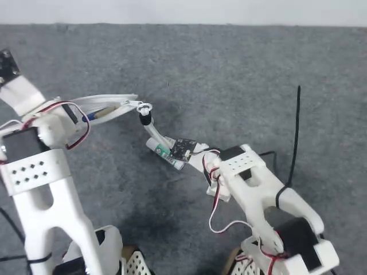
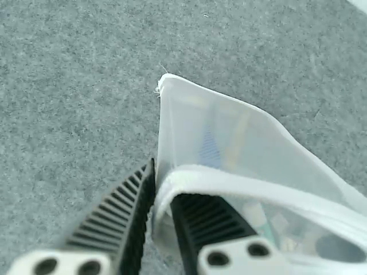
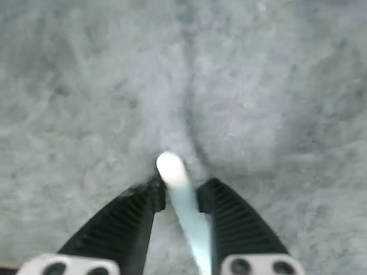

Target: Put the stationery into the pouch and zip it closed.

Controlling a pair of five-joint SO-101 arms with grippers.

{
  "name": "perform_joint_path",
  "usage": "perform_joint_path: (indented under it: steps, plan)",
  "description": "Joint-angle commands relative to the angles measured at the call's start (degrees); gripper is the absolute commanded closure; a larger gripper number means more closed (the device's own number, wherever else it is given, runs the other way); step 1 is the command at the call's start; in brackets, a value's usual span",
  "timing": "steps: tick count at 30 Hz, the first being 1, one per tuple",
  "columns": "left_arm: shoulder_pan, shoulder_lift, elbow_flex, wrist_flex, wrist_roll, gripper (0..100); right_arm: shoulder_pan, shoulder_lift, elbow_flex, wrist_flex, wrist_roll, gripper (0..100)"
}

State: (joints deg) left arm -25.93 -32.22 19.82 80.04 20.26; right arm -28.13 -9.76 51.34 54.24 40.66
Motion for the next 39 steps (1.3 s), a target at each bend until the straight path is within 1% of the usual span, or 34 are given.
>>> perform_joint_path:
  steps: [1,6,10,15,20,24,28,33,39]
  plan:
    - [-0.1,-0.4,-1.2,-2.0,0.7,99,1.3,4.3,-2.2,-4.4,0.5,99.1]
    - [-0.1,-0.4,-1.2,-2.0,0.7,99,4.3,4.9,-2.3,-9.2,0.6,99.3]
    - [-0.1,-0.4,-1.2,-2.0,0.7,99,4.6,4.9,-2.3,-11.1,0.6,99.3]
    - [-0.1,-0.4,-1.2,-1.9,0.7,99,4.7,3.6,-2.5,-10.7,0.5,99.3]
    - [0.0,-0.4,-1.2,-2.0,0.7,99,4.7,-4.4,-2.2,-6.6,0.1,99.3]
    - [0.7,-0.4,-1.2,-2.0,0.7,99,4.6,-10.6,-2.2,-5.3,-7.5,99.3]
    - [3.2,-0.4,-1.2,-1.7,0.7,99,4.6,-13.7,-2.1,-5.6,-11.1,99.3]
    - [8.1,-0.5,-1.5,-1.6,0.7,99,4.5,-16.0,-2.5,-6.3,-17.2,99.3]
    - [13.3,-5.5,-1.4,-1.8,1.5,99,4.7,-21.5,-2.2,-7.3,-22.9,99.3]
